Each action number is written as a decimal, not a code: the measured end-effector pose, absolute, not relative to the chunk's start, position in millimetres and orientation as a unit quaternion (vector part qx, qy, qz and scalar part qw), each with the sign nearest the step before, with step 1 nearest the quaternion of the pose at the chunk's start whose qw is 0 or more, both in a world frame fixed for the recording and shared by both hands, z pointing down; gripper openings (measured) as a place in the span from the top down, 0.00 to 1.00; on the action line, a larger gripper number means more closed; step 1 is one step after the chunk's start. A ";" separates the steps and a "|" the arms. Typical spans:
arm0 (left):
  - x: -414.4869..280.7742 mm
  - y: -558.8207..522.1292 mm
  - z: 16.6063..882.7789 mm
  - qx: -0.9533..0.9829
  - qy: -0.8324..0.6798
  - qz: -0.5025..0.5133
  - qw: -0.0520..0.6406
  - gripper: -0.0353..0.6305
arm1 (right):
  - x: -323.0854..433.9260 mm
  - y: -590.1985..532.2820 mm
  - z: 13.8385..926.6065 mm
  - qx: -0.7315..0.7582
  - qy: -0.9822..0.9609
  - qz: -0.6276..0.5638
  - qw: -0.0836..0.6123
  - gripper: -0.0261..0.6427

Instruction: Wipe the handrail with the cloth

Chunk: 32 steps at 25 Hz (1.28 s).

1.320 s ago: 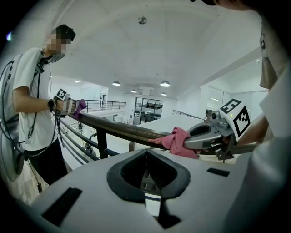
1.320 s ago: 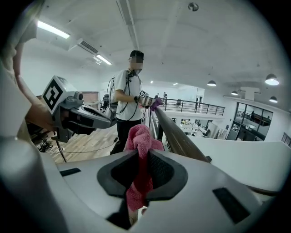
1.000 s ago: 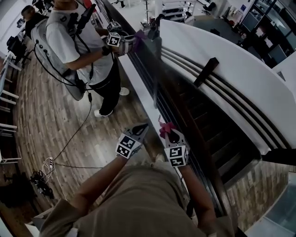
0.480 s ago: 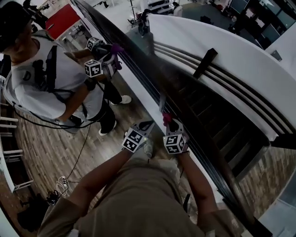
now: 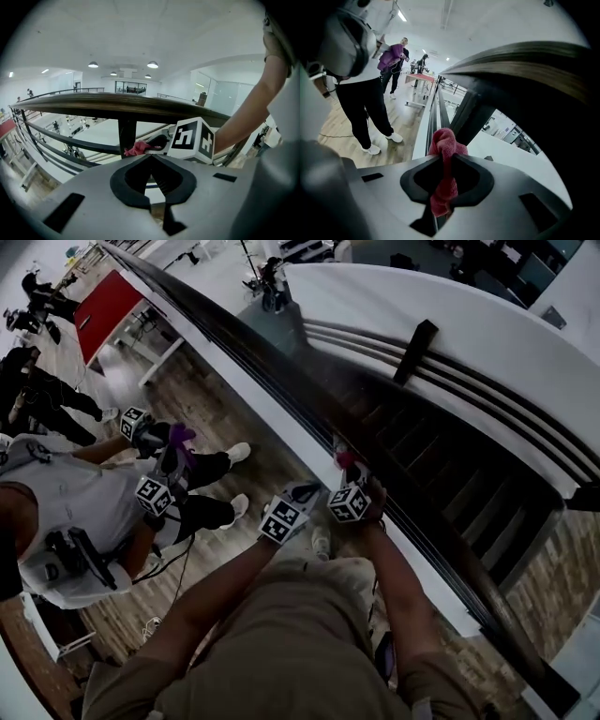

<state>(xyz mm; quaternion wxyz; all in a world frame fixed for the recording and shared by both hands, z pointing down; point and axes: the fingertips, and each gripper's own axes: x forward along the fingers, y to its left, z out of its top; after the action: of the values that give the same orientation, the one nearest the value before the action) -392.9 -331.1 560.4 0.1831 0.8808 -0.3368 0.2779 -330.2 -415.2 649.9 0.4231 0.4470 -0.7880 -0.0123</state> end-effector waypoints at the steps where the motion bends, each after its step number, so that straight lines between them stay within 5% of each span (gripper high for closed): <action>1: -395.4 -332.4 562.9 0.880 -0.334 0.283 0.182 0.92 | -331.2 -420.3 654.6 0.448 -0.784 -0.008 0.429 0.87; 32: -370.7 -300.8 582.1 0.883 -0.298 0.316 0.176 0.92 | -285.8 -401.7 708.2 0.416 -0.761 0.069 0.493 0.87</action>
<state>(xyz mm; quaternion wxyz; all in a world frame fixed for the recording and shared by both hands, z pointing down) -370.7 -300.8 582.1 0.1762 0.8833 -0.2981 0.3162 -285.8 -401.7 708.2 0.4930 0.4159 -0.7610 0.0694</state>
